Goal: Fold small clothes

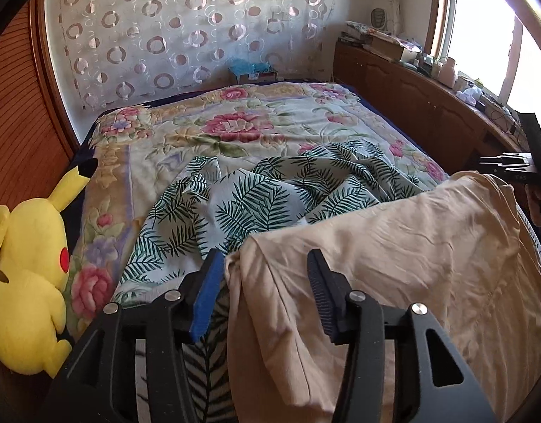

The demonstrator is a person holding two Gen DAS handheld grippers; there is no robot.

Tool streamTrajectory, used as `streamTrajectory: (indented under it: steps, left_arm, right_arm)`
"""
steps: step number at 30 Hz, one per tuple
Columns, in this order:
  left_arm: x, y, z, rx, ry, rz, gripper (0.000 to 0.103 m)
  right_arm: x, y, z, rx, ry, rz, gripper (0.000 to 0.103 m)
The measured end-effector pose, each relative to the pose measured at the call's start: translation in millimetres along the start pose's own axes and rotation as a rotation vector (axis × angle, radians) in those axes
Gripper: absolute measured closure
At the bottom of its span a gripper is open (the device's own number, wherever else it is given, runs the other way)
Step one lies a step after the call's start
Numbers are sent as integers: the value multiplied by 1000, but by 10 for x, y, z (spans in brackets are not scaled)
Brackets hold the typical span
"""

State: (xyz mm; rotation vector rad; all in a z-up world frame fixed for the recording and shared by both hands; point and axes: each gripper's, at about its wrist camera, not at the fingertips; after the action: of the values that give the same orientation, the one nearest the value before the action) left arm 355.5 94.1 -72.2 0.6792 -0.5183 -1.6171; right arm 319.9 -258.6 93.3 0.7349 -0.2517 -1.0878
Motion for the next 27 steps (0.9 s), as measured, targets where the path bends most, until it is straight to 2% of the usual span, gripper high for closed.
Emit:
streamTrajectory:
  steps: [3,5,6,7,11,16,20,23,27]
  left_arm:
    - [4,-145,127,-2,-18,-9,51]
    - [28,-230,216,3,-26,-17,39]
    - [38,-262,261,8,-33,-18,24]
    - [48,-303,314,15,-45,-17,18]
    - [45,-414,420,13,-40,13,18]
    - [-32,-510,438,15,-25,43,18]
    - [-51,-556,451,21,-19,38,18]
    - [-49,-564,455,20,-43,37,19]
    - [-14,-575,424,13,-52,30,30]
  right_arm:
    - [-81,-254,251,24,-1,-11,67]
    - [-128,-434,460,49,-6,-32,59]
    - [-150,-517,580,61,-11,-44,59]
    - [-168,-617,666,66,-11,-59,59]
    - [-223,-905,868,47,-22,-85,59]
    - [-244,-1090,970,30,-33,-125,59]
    - [-160,-1107,906,25,-30,-144,59]
    - [-121,-1079,846,29,-9,-155,59]
    - [11,-989,623,14,-30,-201,59]
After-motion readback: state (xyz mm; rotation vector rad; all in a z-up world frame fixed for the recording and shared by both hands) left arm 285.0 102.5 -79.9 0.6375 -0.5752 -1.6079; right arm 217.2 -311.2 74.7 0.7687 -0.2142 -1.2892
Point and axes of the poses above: each gripper's, at about its wrist camera, not at the fingertips, and z roughly against the way its jaws point, x to its right, y to its top, and after that the axes turned 14 degrees about y, right-handed
